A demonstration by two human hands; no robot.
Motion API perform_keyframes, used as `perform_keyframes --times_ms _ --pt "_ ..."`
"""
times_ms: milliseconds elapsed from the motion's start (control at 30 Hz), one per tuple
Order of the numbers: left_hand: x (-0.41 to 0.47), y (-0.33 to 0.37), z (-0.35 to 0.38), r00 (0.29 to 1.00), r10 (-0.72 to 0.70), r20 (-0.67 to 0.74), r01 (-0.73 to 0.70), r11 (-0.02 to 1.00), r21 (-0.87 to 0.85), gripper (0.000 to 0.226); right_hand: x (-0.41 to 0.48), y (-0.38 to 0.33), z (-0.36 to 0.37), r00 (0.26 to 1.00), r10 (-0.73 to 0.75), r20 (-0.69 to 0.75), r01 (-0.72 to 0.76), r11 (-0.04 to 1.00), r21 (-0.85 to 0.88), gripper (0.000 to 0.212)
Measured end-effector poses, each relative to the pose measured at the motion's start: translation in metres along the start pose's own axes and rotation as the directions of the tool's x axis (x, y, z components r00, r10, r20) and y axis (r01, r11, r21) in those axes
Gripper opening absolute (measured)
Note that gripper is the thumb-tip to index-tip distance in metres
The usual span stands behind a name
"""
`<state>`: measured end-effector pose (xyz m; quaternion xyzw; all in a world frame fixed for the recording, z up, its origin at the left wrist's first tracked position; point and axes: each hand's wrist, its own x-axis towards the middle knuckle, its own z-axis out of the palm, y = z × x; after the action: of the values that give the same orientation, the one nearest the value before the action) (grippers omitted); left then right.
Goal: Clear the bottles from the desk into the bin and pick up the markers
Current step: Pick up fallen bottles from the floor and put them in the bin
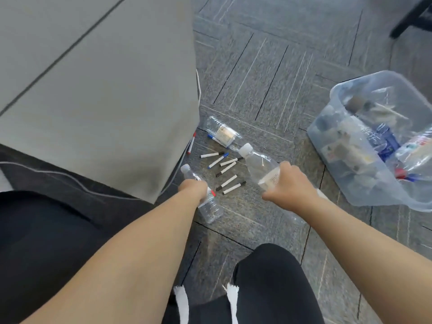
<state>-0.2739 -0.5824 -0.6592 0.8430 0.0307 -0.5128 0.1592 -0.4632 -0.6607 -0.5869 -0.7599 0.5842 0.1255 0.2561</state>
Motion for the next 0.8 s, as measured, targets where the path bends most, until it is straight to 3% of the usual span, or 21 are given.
perform_keyframes --times_ms 167,367,600,800 --pt "0.032 0.000 0.030 0.997 -0.057 -0.046 0.048 0.986 -0.162 0.055 0.042 0.009 -0.007 0.998 -0.056 -0.013 0.056 0.998 -0.008 0.058" --pt "0.067 -0.021 0.058 0.980 -0.100 -0.169 0.059 0.970 -0.234 0.079 0.062 0.028 0.004 0.998 -0.057 -0.037 0.057 0.998 0.017 0.053" --pt "0.044 -0.016 0.052 0.984 0.015 -0.176 -0.030 0.996 -0.083 0.072 0.051 0.046 0.002 1.000 0.022 0.005 -0.022 0.999 0.026 0.053" --pt "-0.011 0.047 0.033 0.959 0.253 -0.126 -0.260 0.965 -0.041 0.069 0.042 0.045 -0.019 0.989 0.148 -0.003 -0.143 0.966 0.213 0.058"
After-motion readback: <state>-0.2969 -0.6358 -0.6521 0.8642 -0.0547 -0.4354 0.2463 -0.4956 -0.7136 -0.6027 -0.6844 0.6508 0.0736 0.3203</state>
